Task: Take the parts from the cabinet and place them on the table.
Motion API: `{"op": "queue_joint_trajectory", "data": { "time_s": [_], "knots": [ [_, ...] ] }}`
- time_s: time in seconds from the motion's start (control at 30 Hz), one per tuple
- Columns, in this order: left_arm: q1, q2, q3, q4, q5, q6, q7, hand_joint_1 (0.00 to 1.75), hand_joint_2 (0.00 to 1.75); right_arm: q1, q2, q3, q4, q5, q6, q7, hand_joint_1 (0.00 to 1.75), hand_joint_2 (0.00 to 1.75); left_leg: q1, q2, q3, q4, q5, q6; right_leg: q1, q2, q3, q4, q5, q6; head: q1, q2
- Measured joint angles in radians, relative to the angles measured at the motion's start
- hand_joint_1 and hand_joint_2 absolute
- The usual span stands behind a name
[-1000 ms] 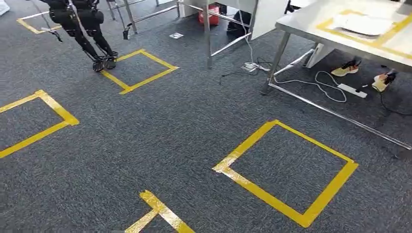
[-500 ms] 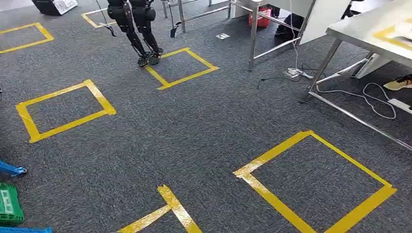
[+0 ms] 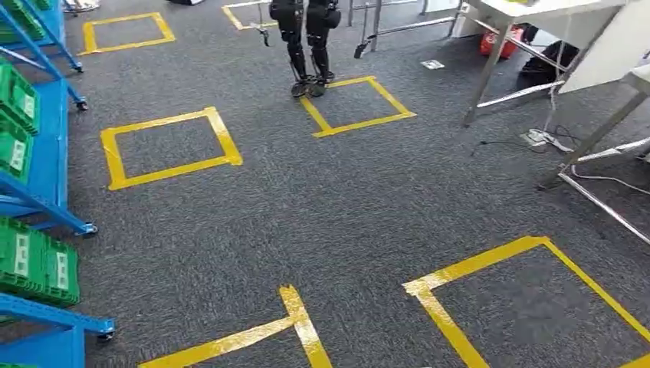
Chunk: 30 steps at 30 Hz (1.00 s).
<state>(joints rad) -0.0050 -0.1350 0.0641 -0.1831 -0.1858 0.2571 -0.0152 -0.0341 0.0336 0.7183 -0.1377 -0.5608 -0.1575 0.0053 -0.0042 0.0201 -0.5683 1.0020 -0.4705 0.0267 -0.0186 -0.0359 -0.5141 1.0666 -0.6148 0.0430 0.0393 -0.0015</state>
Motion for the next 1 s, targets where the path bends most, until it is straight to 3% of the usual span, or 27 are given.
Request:
{"op": "queue_joint_trajectory", "data": {
  "time_s": [0.03, 0.07, 0.1, 0.13, 0.17, 0.23, 0.27, 0.3, 0.4, 0.43, 0.47, 0.5, 0.53, 0.57, 0.6, 0.63, 0.67, 0.73, 0.77, 0.8, 0.93, 0.97, 1.0],
  "knots": [
    [-0.003, -0.003, 0.000, 0.000, 0.000, 0.002, -0.002, 0.00, 0.00, 0.001, 0.000, 0.001, 0.000, 0.001, 0.000, 0.000, 0.00, 0.00, 0.000, -0.013, -0.001, 0.000, 0.000, 0.003, 0.000, 0.022, -0.042, 0.086, -0.039, 0.000, 0.001, 0.000],
    [-0.004, -0.005, 0.000, 0.000, 0.000, 0.002, -0.004, 0.00, 0.00, 0.003, 0.000, 0.003, 0.000, 0.001, 0.000, 0.000, 0.00, 0.00, 0.000, -0.028, -0.001, 0.000, -0.001, 0.004, 0.000, 0.030, -0.086, 0.167, -0.068, -0.001, 0.001, 0.000],
    [-0.003, -0.006, 0.000, 0.000, 0.000, 0.002, -0.006, 0.00, 0.00, 0.004, 0.000, 0.006, 0.000, 0.002, 0.000, -0.001, 0.00, 0.00, -0.001, -0.042, -0.001, 0.001, -0.001, 0.004, 0.001, 0.033, -0.126, 0.234, -0.084, 0.000, 0.001, 0.000],
    [-0.002, -0.007, 0.000, 0.000, 0.001, 0.002, -0.007, 0.00, 0.00, 0.006, 0.000, 0.008, 0.000, 0.002, 0.000, -0.001, 0.00, 0.00, -0.001, -0.059, 0.001, 0.001, -0.001, 0.004, 0.001, 0.034, -0.145, 0.250, -0.070, 0.000, 0.000, 0.000],
    [-0.001, -0.007, 0.000, 0.000, 0.002, 0.002, -0.008, 0.00, 0.00, 0.008, 0.000, 0.009, 0.000, 0.005, 0.000, -0.001, 0.00, 0.00, 0.000, -0.074, 0.002, 0.001, -0.002, 0.004, 0.000, 0.035, -0.140, 0.216, -0.031, 0.000, 0.001, 0.000],
    [0.000, -0.007, 0.001, 0.000, 0.003, 0.000, -0.010, 0.00, 0.00, 0.007, 0.000, 0.010, -0.001, 0.008, 0.000, -0.001, 0.00, 0.00, 0.003, -0.105, 0.007, 0.004, -0.005, -0.001, -0.005, 0.053, -0.079, 0.054, 0.074, 0.000, 0.000, 0.000],
    [0.001, -0.008, 0.001, 0.000, 0.003, 0.000, -0.011, 0.00, 0.00, 0.008, 0.001, 0.010, -0.001, 0.011, 0.000, -0.001, 0.00, 0.00, 0.004, -0.117, 0.004, 0.008, -0.008, -0.007, -0.011, 0.099, -0.055, -0.015, 0.103, 0.002, 0.002, 0.000],
    [-0.002, -0.008, 0.002, 0.000, 0.003, 0.000, -0.012, 0.00, 0.00, 0.011, 0.001, 0.012, -0.001, 0.012, 0.000, -0.001, 0.00, 0.00, -0.003, -0.130, -0.006, 0.025, -0.013, -0.016, -0.017, 0.147, -0.046, -0.041, 0.091, 0.001, 0.000, 0.000],
    [0.006, -0.010, 0.002, 0.000, -0.003, -0.002, -0.016, 0.00, 0.00, 0.006, 0.002, 0.016, -0.002, 0.016, 0.001, -0.001, 0.00, 0.00, 0.011, -0.165, -0.017, 0.020, -0.005, -0.032, -0.006, 0.116, -0.038, -0.035, 0.088, -0.010, 0.000, 0.000],
    [0.008, -0.010, 0.002, 0.000, -0.003, -0.002, -0.017, 0.00, 0.00, 0.007, 0.002, 0.016, -0.002, 0.013, -0.002, -0.002, 0.00, 0.00, 0.011, -0.174, -0.020, 0.023, -0.006, -0.036, -0.012, 0.101, -0.033, -0.041, 0.091, -0.018, -0.001, 0.000],
    [0.010, -0.012, 0.002, 0.000, -0.006, -0.002, -0.018, 0.00, 0.00, 0.007, 0.002, 0.016, -0.002, 0.013, -0.002, -0.002, 0.00, 0.00, 0.005, -0.109, -0.024, 0.042, -0.021, -0.040, -0.011, 0.085, -0.028, -0.045, 0.092, -0.026, -0.004, 0.000],
    [0.010, -0.013, 0.002, 0.000, -0.006, -0.002, -0.018, 0.00, 0.00, 0.008, 0.002, 0.016, -0.002, 0.014, -0.003, -0.004, 0.00, 0.00, 0.004, -0.063, -0.045, 0.089, -0.051, -0.045, -0.008, 0.072, -0.026, -0.045, 0.090, -0.034, -0.011, 0.000],
    [0.006, -0.013, 0.002, 0.000, -0.010, -0.002, -0.018, 0.00, 0.00, 0.010, 0.002, 0.016, -0.002, 0.014, -0.003, -0.004, 0.00, 0.00, 0.006, -0.043, -0.083, 0.167, -0.092, -0.050, -0.004, 0.054, -0.025, -0.045, 0.088, -0.038, -0.011, 0.000],
    [0.003, -0.013, 0.002, 0.000, -0.012, -0.002, -0.018, 0.00, 0.00, 0.013, 0.002, 0.016, -0.002, 0.013, -0.003, -0.004, 0.00, 0.00, 0.007, -0.035, -0.124, 0.251, -0.129, -0.052, -0.001, 0.034, -0.023, -0.045, 0.085, -0.040, -0.011, 0.000],
    [0.003, -0.014, 0.002, 0.000, -0.012, -0.002, -0.018, 0.00, 0.00, 0.015, 0.002, 0.016, -0.002, 0.013, -0.003, -0.003, 0.00, 0.00, 0.008, -0.033, -0.151, 0.309, -0.149, -0.053, 0.000, 0.018, -0.023, -0.045, 0.083, -0.042, -0.011, 0.000],
    [0.004, -0.014, 0.002, 0.000, -0.012, -0.002, -0.018, 0.00, 0.00, 0.016, 0.002, 0.016, -0.002, 0.013, -0.003, -0.003, 0.00, 0.00, 0.009, -0.033, -0.164, 0.336, -0.149, -0.053, 0.002, 0.001, -0.022, -0.045, 0.081, -0.043, -0.011, 0.000],
    [0.007, -0.014, 0.002, 0.000, -0.012, -0.003, -0.019, 0.00, 0.00, 0.016, 0.002, 0.016, -0.002, 0.013, -0.003, -0.003, 0.00, 0.00, 0.009, -0.032, -0.151, 0.315, -0.126, -0.051, 0.003, -0.012, -0.020, -0.045, 0.079, -0.043, -0.011, 0.000],
    [0.011, -0.013, 0.002, 0.000, -0.015, -0.005, -0.019, 0.00, 0.00, 0.014, 0.002, 0.016, -0.003, 0.013, -0.003, -0.003, 0.00, 0.00, 0.006, -0.017, -0.066, 0.152, -0.038, -0.040, 0.006, -0.037, -0.011, -0.045, 0.074, -0.042, -0.011, 0.000],
    [0.010, -0.013, 0.002, 0.000, -0.015, -0.006, -0.019, 0.00, 0.00, 0.014, 0.002, 0.016, -0.003, 0.014, -0.003, -0.003, 0.00, 0.00, -0.002, 0.023, -0.016, 0.060, -0.004, -0.030, 0.006, -0.048, -0.006, -0.045, 0.070, -0.039, -0.011, 0.000],
    [0.007, -0.013, 0.002, 0.000, -0.016, -0.008, -0.019, 0.00, 0.00, 0.014, 0.003, 0.016, -0.003, 0.014, -0.003, -0.003, 0.00, 0.00, -0.016, 0.067, 0.000, 0.030, -0.023, -0.023, 0.011, -0.059, -0.005, -0.045, 0.065, -0.032, -0.011, 0.000],
    [0.012, -0.012, 0.002, 0.000, -0.016, -0.008, -0.019, 0.00, 0.00, 0.008, 0.005, 0.018, -0.005, 0.016, -0.003, 0.001, 0.00, 0.00, -0.019, 0.019, -0.005, 0.016, -0.013, -0.008, 0.010, -0.096, 0.012, -0.052, 0.060, -0.012, -0.012, 0.000],
    [0.014, -0.013, 0.002, 0.000, -0.016, -0.008, -0.019, 0.00, 0.00, 0.006, 0.006, 0.019, -0.006, 0.017, -0.003, 0.001, 0.00, 0.00, -0.009, 0.011, 0.007, 0.002, -0.004, -0.003, 0.005, -0.058, 0.005, -0.045, 0.048, -0.007, -0.009, 0.000],
    [0.013, -0.013, 0.002, 0.000, -0.016, -0.008, -0.018, 0.00, 0.00, 0.005, 0.006, 0.020, -0.006, 0.017, -0.003, 0.001, 0.00, 0.00, -0.007, 0.002, 0.008, 0.000, -0.002, 0.001, 0.003, -0.004, -0.009, -0.013, 0.025, -0.007, -0.009, 0.000]
  ]
}}
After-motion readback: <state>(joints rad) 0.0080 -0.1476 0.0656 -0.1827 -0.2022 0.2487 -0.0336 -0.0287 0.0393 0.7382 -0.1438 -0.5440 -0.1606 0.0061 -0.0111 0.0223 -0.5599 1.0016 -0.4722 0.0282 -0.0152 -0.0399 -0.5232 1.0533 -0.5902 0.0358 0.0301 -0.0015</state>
